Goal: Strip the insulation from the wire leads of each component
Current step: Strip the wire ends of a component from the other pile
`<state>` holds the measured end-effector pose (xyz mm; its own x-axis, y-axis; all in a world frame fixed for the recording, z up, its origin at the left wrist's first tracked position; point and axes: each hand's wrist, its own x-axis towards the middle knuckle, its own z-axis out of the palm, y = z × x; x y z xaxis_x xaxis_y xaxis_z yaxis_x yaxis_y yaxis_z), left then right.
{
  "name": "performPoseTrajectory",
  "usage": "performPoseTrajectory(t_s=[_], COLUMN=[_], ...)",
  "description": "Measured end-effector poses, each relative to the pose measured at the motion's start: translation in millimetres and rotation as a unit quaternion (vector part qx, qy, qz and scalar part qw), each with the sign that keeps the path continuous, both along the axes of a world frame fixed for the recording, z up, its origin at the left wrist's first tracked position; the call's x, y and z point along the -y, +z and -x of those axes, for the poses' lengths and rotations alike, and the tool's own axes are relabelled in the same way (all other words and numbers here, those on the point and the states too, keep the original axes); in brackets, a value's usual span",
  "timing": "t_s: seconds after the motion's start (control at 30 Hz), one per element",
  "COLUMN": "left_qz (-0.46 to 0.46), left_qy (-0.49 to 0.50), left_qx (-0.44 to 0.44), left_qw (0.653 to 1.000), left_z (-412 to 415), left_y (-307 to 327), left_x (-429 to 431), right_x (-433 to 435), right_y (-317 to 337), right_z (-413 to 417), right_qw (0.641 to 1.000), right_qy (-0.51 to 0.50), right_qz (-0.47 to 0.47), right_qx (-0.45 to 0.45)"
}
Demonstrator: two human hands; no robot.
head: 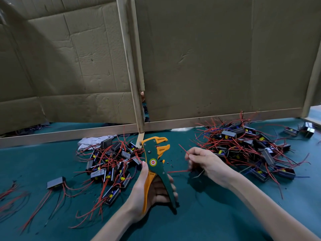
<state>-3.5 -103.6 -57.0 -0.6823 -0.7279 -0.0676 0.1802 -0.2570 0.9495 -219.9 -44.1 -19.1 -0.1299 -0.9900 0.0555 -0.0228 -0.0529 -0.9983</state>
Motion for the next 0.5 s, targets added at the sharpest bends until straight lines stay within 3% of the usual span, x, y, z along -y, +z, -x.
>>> performPoseTrajectory(t_s=[0.07, 0.23, 0.4, 0.5], left_qz=[0.000, -0.006, -0.017, -0.016], left_qy=[-0.019, -0.046, -0.061, -0.071], left_qx=[0.006, 0.025, 0.019, 0.008], left_qw=[1.000, 0.999, 0.998, 0.997], left_z=[0, -1, 0, 0], left_y=[-1, -9, -13, -17], left_x=[2, 9, 12, 15], right_x=[-2, -8, -13, -14], right_y=[2, 10, 17, 16], right_z=[-2, -11, -15, -14], right_qw=[0.998, 1.000, 0.990, 0.994], right_qy=[0.010, 0.002, 0.060, 0.048], right_qz=[0.003, 0.026, -0.016, 0.025], right_qx=[0.056, -0.009, 0.125, 0.096])
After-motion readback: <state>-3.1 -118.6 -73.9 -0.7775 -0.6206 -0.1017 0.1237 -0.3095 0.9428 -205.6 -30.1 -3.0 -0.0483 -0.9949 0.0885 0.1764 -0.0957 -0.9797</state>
